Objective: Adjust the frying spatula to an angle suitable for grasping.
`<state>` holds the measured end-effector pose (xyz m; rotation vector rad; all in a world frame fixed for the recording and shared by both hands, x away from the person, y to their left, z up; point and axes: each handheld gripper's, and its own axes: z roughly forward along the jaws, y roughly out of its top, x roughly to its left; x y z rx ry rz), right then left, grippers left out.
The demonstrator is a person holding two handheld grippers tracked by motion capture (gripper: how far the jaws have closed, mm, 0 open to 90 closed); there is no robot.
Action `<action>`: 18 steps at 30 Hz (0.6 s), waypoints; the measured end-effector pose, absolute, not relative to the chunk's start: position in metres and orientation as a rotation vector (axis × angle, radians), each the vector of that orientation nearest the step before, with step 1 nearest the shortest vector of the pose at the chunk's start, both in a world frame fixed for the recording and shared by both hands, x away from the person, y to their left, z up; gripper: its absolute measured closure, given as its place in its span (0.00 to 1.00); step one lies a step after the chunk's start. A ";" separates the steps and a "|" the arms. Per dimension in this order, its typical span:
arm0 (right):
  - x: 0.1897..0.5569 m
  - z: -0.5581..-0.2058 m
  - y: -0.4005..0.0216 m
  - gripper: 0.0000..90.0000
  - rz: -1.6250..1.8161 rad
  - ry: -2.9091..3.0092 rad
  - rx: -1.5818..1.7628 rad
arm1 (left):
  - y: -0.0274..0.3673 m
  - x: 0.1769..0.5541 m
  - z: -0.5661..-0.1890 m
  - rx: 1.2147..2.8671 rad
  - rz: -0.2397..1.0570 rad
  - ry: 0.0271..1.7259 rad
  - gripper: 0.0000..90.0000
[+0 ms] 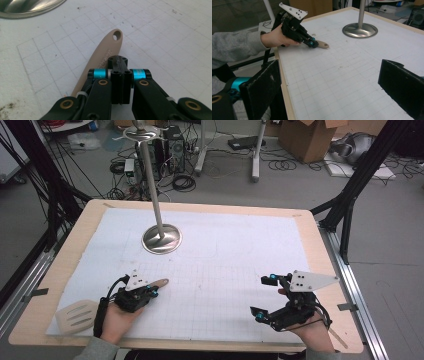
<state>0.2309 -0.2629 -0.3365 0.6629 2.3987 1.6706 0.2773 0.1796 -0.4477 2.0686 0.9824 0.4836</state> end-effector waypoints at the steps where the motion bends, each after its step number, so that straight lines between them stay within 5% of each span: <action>1: 0.231 -0.337 -0.263 0.04 1.670 2.400 0.663 | 0.180 0.278 -0.448 2.066 0.489 0.982 1.00; 18: 0.232 -0.338 -0.261 0.04 1.662 2.406 0.664 | 0.185 0.290 -0.450 2.043 0.524 1.011 1.00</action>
